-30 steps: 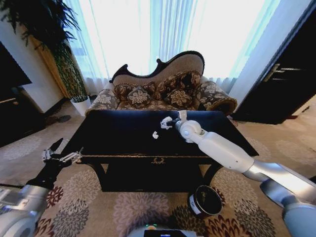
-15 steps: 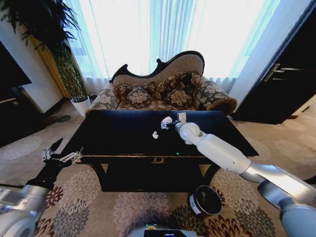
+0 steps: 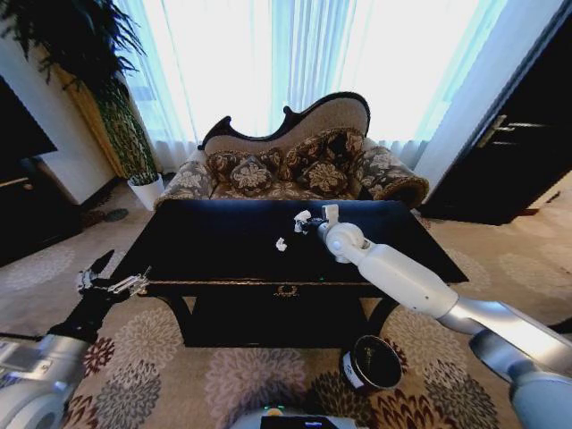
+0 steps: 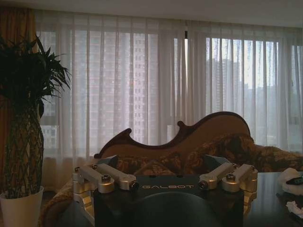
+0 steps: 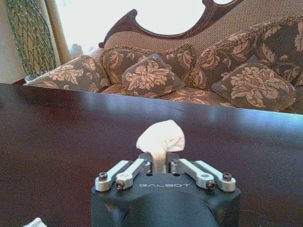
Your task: Move to the front of the table and place the trash on the table into the trash bin.
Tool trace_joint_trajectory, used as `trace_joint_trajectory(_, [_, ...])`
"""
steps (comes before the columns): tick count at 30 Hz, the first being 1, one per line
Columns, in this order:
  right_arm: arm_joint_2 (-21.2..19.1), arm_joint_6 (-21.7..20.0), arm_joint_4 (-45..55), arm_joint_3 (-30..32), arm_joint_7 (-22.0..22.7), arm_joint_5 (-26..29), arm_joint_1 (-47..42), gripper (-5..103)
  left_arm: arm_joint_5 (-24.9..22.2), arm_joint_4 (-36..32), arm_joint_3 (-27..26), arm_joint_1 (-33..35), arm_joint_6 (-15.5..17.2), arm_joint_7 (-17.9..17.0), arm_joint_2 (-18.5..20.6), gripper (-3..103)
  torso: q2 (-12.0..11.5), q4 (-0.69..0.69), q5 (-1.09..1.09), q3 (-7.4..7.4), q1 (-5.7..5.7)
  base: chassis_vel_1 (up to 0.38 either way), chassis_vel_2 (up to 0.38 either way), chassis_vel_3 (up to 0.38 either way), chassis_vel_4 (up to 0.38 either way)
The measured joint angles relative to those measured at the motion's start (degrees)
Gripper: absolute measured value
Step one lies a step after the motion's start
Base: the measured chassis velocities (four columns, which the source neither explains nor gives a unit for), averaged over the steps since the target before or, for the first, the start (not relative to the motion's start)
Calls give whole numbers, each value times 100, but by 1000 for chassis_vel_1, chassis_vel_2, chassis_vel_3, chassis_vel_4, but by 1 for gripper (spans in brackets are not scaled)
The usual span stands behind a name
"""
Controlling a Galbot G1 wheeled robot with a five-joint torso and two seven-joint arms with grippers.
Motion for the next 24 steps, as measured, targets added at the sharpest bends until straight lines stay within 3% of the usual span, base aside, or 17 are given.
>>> trace_joint_trajectory(1, [0, 0, 0, 0, 0, 0, 0, 19, 0, 0, 0, 0, 0, 0, 0, 100, 0, 0, 0, 0, 0, 0, 0, 0, 0])
trace_joint_trajectory(2, [-11, 2, 24, 13, 4, 9, -7, 9, 0, 0, 0, 0, 0, 0, 0, 100, 0, 0, 0, 0, 0, 0, 0, 0, 0])
trace_joint_trajectory(5, [-61, 7, 131, 65, 16, 43, -35, 2, 0, 0, 0, 0, 0, 0, 0, 100, 0, 0, 0, 0, 0, 0, 0, 0, 0])
trace_joint_trajectory(15, [-274, 67, 476, 245, 27, 34, -137, 0, 0, 0, 0, 0, 0, 0, 0, 100, 0, 0, 0, 0, 0, 0, 0, 0, 0])
trace_joint_trajectory(24, [-776, 103, 961, 807, -79, 36, -422, 0, 0, 0, 0, 0, 0, 0, 0, 100, 0, 0, 0, 0, 0, 0, 0, 0, 0])
